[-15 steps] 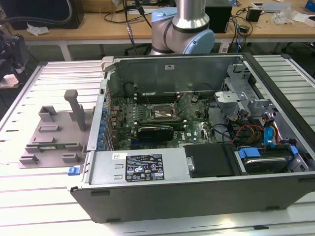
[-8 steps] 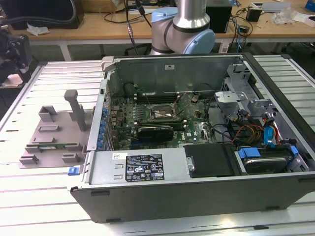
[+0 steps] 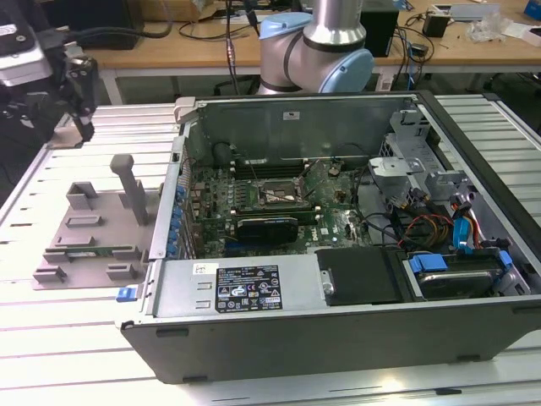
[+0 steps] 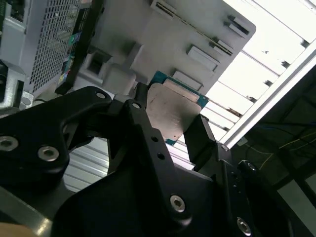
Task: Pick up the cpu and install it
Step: 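Pick up the cpu and move it towards the insertion slot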
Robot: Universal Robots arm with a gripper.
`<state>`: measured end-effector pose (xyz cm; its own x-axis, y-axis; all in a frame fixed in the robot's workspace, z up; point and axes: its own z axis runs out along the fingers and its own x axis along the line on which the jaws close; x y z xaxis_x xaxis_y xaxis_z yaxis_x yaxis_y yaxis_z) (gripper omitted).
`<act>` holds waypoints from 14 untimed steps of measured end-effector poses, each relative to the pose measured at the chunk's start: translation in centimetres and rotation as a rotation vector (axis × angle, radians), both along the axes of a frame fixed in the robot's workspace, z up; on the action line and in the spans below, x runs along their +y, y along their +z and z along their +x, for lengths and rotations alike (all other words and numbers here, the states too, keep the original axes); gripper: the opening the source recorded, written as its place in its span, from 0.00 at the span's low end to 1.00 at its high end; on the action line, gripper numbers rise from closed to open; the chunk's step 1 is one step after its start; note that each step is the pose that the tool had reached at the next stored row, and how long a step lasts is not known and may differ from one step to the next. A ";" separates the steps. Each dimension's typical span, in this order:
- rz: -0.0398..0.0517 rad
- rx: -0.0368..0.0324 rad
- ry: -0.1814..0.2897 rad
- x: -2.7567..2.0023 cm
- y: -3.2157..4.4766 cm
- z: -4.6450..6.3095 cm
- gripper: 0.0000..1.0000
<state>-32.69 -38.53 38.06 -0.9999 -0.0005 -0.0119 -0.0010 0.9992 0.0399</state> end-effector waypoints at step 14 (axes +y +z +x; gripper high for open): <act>-0.0001 0.0011 0.000 -0.22 0.01 8.6 0.54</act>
